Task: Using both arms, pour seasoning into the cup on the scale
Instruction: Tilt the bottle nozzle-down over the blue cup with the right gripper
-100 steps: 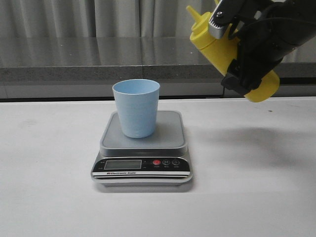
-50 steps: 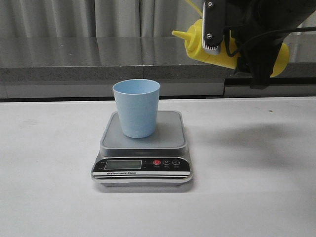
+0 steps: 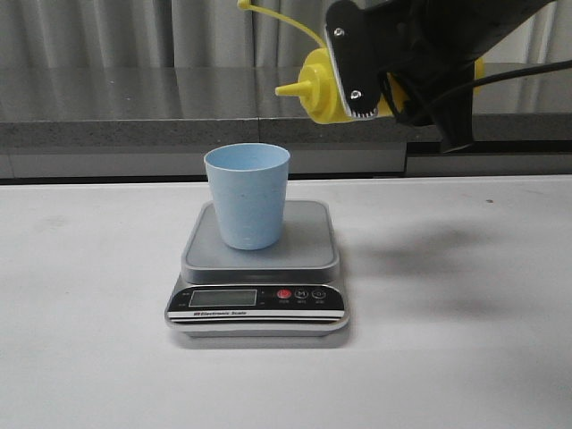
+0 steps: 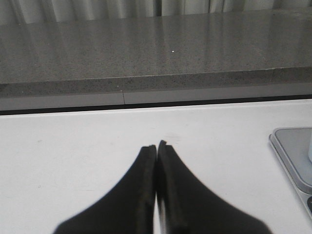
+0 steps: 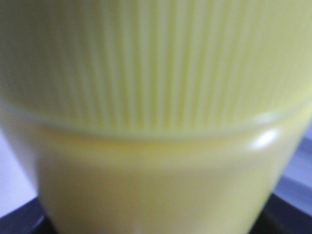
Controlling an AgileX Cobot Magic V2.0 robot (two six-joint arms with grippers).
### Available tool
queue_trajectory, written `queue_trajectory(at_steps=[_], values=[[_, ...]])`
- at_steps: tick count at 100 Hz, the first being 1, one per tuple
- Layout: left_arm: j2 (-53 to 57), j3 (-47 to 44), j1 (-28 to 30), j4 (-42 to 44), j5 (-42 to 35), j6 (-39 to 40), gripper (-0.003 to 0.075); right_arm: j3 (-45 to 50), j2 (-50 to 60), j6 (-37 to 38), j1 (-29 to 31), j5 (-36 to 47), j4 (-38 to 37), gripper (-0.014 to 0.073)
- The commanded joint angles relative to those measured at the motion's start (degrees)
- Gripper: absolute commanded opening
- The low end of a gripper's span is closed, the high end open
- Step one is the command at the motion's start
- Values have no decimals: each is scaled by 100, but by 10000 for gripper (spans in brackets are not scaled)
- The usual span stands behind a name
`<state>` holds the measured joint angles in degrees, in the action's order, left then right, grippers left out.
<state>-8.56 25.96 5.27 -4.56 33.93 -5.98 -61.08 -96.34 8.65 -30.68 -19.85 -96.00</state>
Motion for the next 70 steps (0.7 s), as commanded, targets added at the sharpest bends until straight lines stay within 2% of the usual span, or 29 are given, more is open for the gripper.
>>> queue_trajectory(at_steps=[1,21,49,70], values=[[-54,144,25,-47,-428,58,-20,-192,198,39,-51,-226,-366,-57],[-54,144,25,-47,-428,58,-20,-192,197,39,-118,-378,-703,-57],[-54,144,25,-47,-428,58,-20,-233,174,39,-269,-589,-703,-57],[-54,144,25,-47,-428,58,-20,-456,-125,39,-378,-1081,-703,-57]])
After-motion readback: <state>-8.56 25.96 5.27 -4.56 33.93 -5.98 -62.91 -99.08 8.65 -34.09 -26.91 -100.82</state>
